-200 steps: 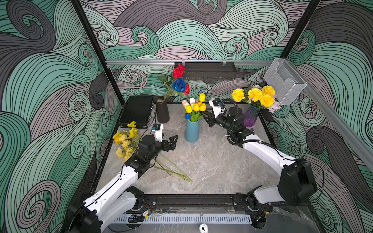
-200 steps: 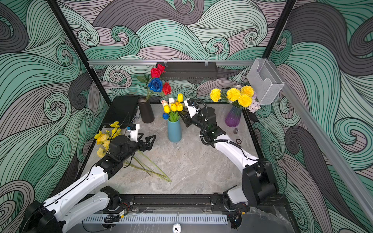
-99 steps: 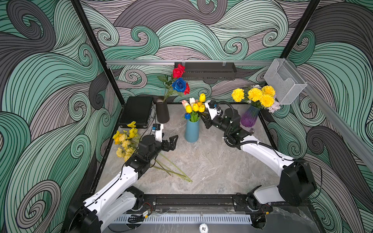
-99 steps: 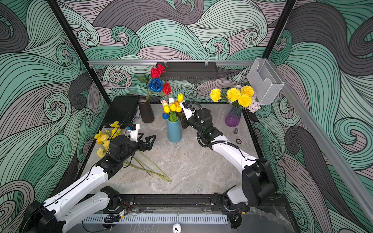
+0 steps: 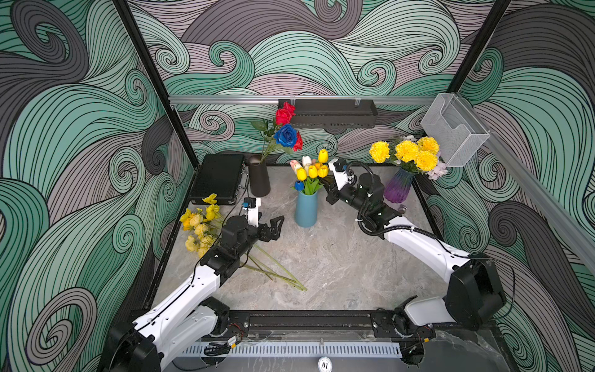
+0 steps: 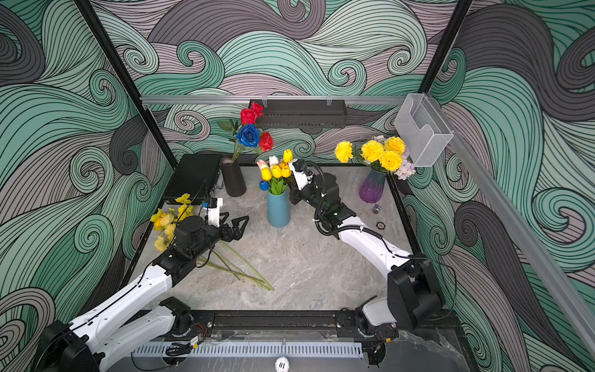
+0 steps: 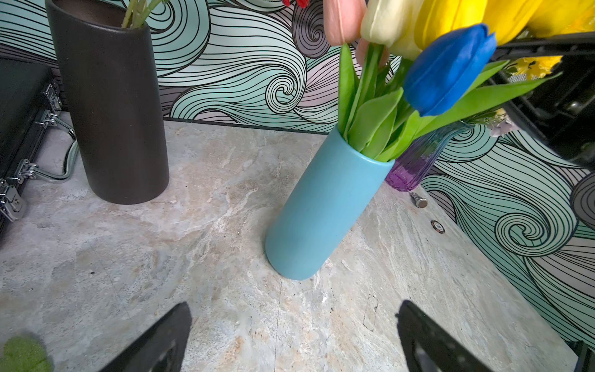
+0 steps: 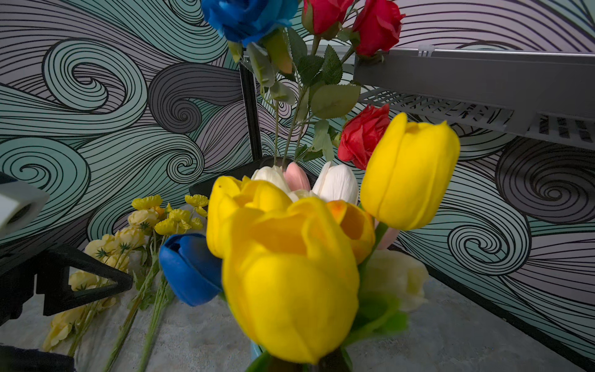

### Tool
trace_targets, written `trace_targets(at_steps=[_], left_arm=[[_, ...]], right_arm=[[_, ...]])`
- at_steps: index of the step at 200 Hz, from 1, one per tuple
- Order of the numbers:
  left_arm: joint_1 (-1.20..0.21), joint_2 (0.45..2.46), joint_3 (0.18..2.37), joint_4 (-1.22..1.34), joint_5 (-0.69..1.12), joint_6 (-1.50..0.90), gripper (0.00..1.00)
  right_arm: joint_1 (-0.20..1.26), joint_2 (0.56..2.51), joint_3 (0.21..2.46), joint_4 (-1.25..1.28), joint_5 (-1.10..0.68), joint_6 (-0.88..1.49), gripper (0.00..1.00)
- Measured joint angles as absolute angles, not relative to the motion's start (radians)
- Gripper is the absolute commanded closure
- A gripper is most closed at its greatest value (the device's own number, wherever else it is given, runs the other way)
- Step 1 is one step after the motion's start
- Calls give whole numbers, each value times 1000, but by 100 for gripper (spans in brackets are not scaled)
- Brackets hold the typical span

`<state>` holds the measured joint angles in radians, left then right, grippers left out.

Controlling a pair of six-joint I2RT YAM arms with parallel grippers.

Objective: Pick out yellow flowers from the vase
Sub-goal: Pick up the flower from the vase.

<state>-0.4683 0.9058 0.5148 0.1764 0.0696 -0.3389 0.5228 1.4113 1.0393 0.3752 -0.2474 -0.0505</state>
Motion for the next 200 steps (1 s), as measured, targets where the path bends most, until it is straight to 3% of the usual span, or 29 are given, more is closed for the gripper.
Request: trace_targets(at_steps=[90, 200], left_arm=[[-472, 912, 536, 157, 110, -337, 2], [-605, 1003, 803, 54, 147, -215, 7]], right_arm=[[513, 1259, 1109, 229, -147, 23, 100], [500, 963, 1274, -149, -52, 37, 100]])
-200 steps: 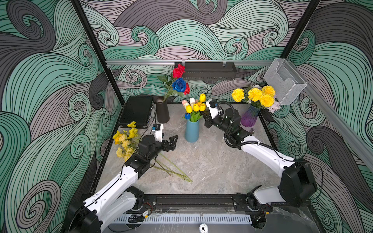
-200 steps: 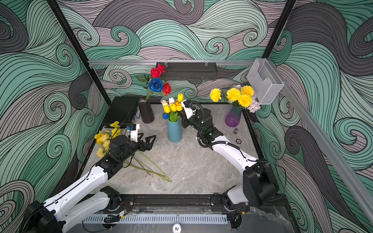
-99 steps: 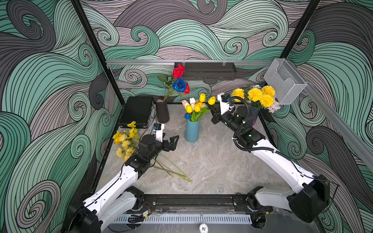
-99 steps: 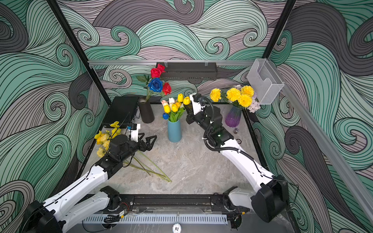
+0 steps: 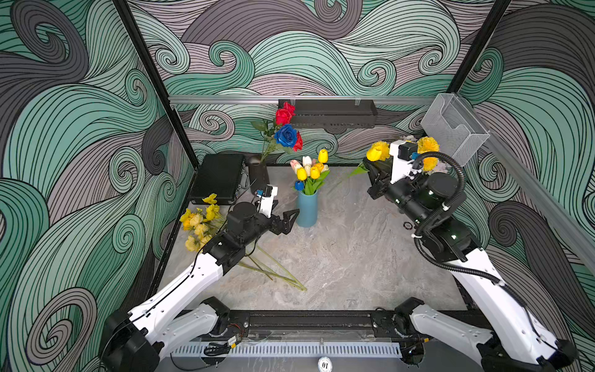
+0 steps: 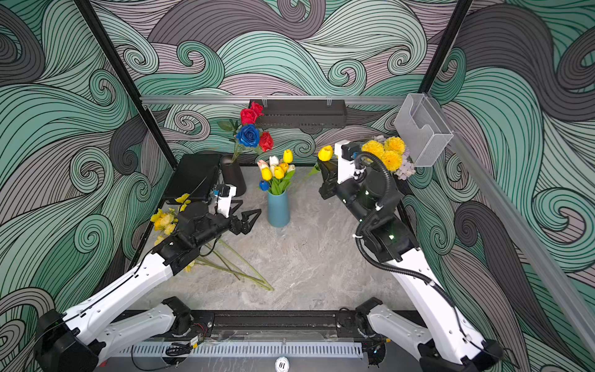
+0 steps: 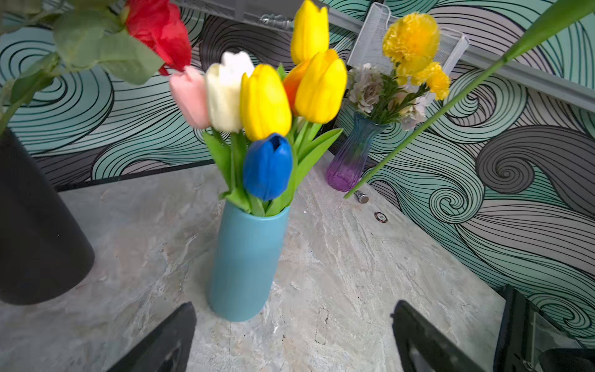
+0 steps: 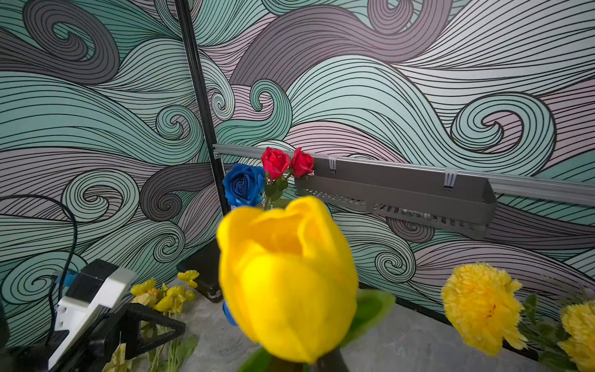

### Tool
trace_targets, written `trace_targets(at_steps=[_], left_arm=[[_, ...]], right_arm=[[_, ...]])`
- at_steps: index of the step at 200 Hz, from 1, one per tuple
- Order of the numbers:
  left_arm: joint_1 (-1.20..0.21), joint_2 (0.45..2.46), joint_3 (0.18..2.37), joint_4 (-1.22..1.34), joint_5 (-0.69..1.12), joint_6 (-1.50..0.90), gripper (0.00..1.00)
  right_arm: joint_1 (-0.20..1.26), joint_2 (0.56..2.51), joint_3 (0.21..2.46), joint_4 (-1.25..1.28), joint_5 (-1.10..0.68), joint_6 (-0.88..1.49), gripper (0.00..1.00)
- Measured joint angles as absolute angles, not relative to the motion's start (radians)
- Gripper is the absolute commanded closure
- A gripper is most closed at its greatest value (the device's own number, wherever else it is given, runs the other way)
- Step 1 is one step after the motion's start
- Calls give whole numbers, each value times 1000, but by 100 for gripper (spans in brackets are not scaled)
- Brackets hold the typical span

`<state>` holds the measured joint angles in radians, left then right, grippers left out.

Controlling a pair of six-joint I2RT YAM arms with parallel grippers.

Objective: Pick out yellow flowers from the vase
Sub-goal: Pick up the flower from the vase, then place the flower at the center of the board.

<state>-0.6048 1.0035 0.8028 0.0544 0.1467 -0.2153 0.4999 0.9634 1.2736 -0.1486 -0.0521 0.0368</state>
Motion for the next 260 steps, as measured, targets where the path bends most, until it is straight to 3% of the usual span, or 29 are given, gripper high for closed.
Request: trace_targets(at_steps=[35, 92, 163, 200, 237, 260], left_arm=[[-662, 1046, 923, -25, 170, -182, 9], [-736, 1110, 1022, -103, 245, -107, 19], [-744, 1190, 1023, -181, 332, -69, 55], [-749, 1190, 1023, -183, 365, -61, 88], [-762, 1190, 1023, -188, 390, -56, 100], [-765, 1190, 1022, -188, 394, -57, 100]], right_arm=[[500, 936, 1290, -226, -115, 44, 100], [511, 1032, 1265, -251, -380, 122, 100], [553, 1027, 1248, -221, -530, 162, 100], [564, 1026, 1242, -216, -539, 161, 100], [569, 1026, 1237, -204, -529, 159, 100], [572, 1026, 1234, -198, -525, 151, 86]])
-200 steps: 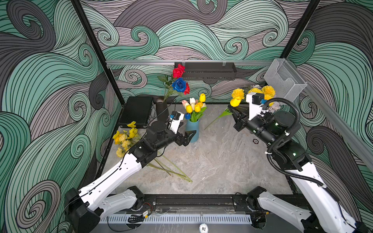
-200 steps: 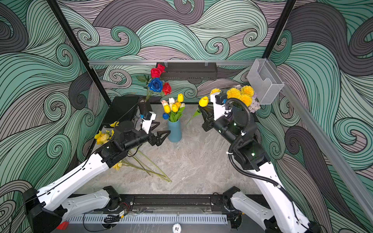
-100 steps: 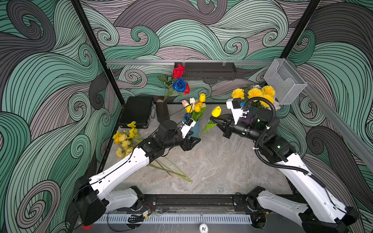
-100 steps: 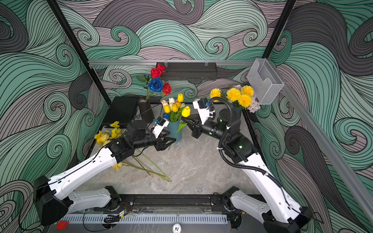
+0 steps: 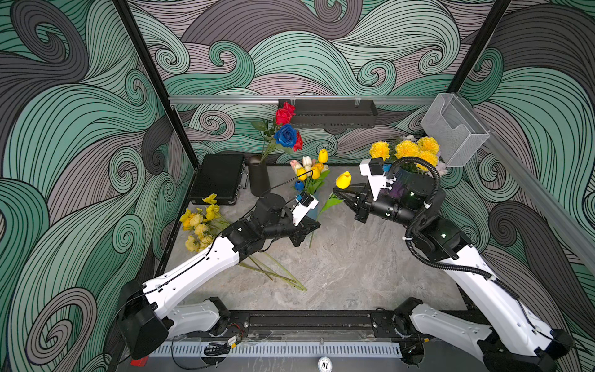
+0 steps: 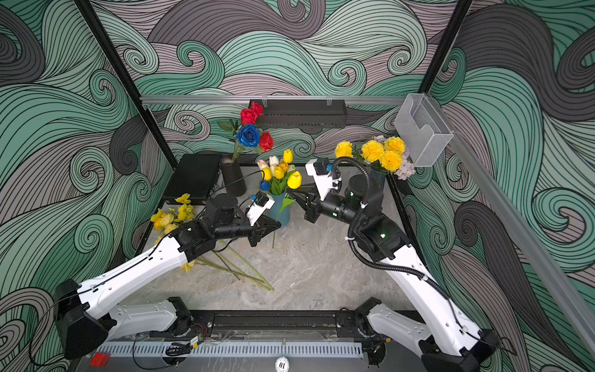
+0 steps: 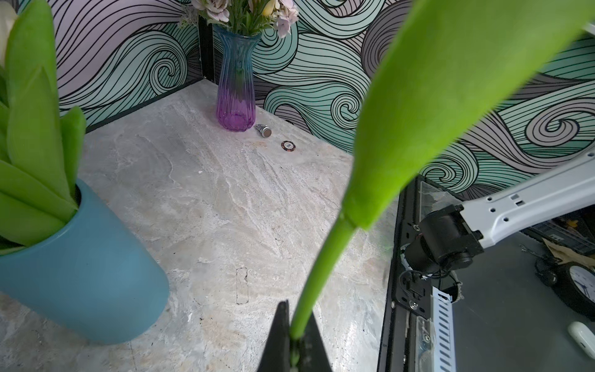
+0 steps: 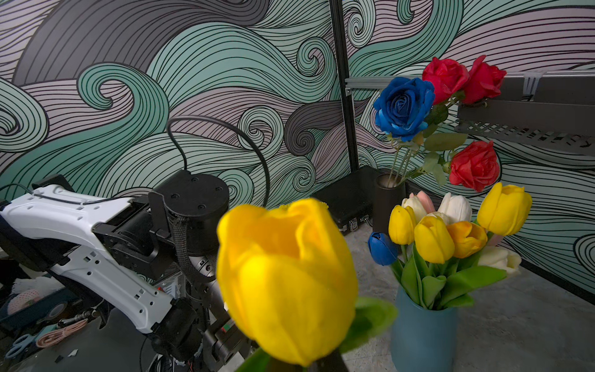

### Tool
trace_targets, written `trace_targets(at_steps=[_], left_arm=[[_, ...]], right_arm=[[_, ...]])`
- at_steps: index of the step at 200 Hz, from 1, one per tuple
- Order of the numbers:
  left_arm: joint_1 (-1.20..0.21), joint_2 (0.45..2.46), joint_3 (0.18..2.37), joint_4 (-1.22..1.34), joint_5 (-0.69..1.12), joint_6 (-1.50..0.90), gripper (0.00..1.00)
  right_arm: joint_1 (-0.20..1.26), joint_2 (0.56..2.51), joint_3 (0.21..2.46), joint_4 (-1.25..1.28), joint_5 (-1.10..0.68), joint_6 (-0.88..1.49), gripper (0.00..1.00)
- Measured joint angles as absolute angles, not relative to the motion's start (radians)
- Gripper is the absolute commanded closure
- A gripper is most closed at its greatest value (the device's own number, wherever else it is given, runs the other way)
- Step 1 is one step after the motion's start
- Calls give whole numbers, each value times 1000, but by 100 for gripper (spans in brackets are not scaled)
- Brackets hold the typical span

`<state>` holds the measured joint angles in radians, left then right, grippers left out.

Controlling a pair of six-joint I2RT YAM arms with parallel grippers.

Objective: Pick out yellow flowers from the vase
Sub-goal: Place the flower at the center of the board.

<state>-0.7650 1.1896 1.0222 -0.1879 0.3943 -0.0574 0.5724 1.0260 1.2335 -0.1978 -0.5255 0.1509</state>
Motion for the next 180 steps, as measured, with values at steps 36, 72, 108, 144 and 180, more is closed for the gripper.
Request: trace_targets(at_steps=[36, 72, 108, 144, 180], left_arm=[[-765, 1185, 1010, -183, 371, -75, 100], [-765, 1113, 932, -164, 262, -134, 100], [-764, 928, 783, -195, 51, -268, 100], [-752, 827, 715, -279, -83, -409, 100], [-707, 845, 643, -297, -118, -574, 100]], right_arm=[[580, 1001, 1197, -191, -500, 130, 57], [581, 907, 1100, -149, -406, 105, 42], [581, 820, 1001, -96, -286, 86, 41], [581, 823, 962, -71, -224, 87, 43], [581, 881, 949, -23, -215, 137, 45]])
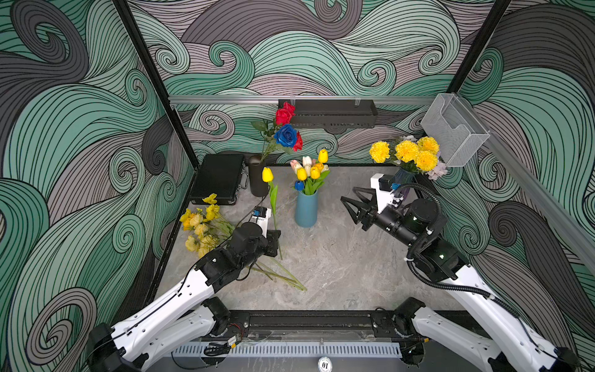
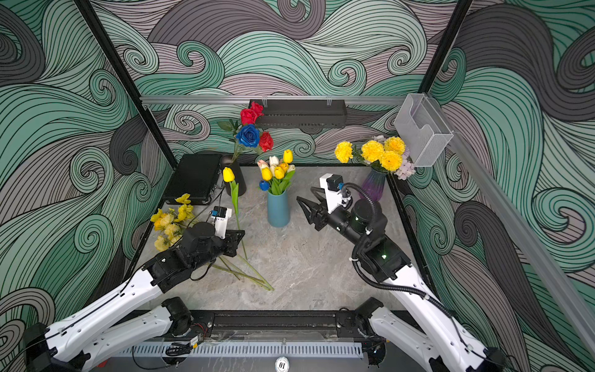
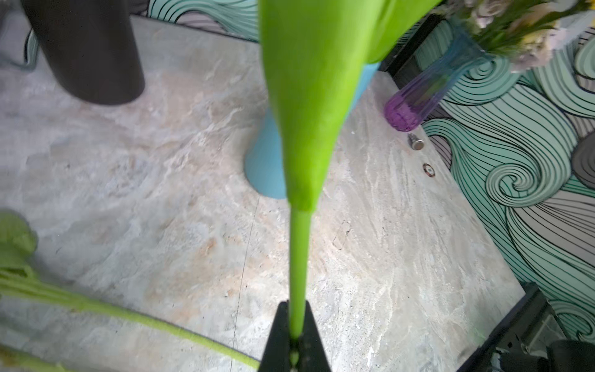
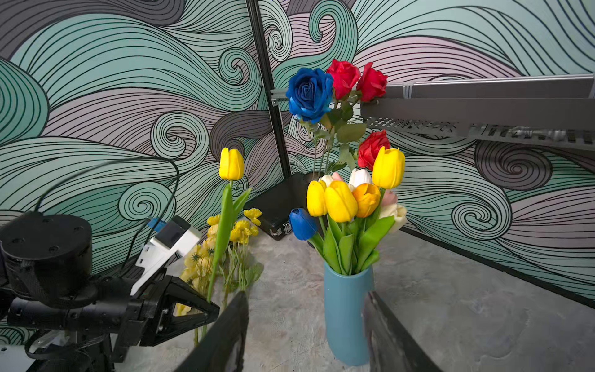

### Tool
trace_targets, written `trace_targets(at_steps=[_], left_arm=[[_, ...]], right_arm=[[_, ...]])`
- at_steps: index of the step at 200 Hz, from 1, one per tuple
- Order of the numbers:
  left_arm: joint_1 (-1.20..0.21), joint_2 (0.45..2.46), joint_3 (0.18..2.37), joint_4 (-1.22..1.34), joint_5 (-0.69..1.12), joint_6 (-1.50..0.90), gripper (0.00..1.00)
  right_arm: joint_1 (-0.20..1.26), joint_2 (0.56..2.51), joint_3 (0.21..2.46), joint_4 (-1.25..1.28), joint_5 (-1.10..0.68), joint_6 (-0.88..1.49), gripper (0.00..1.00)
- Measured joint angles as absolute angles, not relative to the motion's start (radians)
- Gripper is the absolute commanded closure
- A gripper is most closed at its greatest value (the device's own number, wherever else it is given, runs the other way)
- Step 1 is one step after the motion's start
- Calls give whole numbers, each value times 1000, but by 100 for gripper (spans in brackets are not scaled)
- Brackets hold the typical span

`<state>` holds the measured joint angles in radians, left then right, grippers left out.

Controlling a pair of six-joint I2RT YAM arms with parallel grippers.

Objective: Pick out yellow flowers from the vase
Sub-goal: Place the flower at the center of the board.

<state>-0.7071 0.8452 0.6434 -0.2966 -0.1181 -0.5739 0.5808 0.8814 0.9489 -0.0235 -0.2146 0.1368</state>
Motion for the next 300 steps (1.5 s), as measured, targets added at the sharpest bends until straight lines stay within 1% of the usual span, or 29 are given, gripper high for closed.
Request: trace_targets(at_steps=[20, 42, 55, 109, 152, 194, 210, 247, 257, 272, 282, 300], left_arm=[[-649, 903, 632, -298, -103, -661, 100], [-566, 1002, 635, -292, -36, -743, 100], [-539, 1058, 640, -294, 0, -773, 100], [-463, 1284, 743, -294, 143, -852, 100], [-421, 1440, 775, -300, 215, -883, 100], [-405, 1526, 778, -302, 247, -884, 98], [-397, 1557, 780, -304, 253, -882, 95], [-393, 1573, 780, -310, 252, -876, 80], [-393, 1573, 780, -311, 252, -873, 77], [-393, 1573, 780, -309, 252, -873, 72], [-393, 1570, 780, -310, 252, -871, 70], [-393, 1547, 780, -311, 251, -868, 66]], right_arm=[[581, 920, 942, -6, -216, 170, 46], [581, 958, 941, -4, -216, 200, 45], [581, 961, 939, -6, -215, 209, 44], [581, 936, 922, -17, -178, 218, 38], [581, 935, 915, -27, -156, 213, 37], [581, 940, 909, -29, -153, 213, 37], [581, 943, 909, -29, -152, 213, 37], [581, 950, 909, -35, -146, 209, 37], [581, 951, 909, -35, -145, 208, 37], [581, 958, 909, -35, -146, 205, 38], [581, 965, 909, -38, -146, 202, 39], [581, 978, 912, -52, -149, 197, 45]])
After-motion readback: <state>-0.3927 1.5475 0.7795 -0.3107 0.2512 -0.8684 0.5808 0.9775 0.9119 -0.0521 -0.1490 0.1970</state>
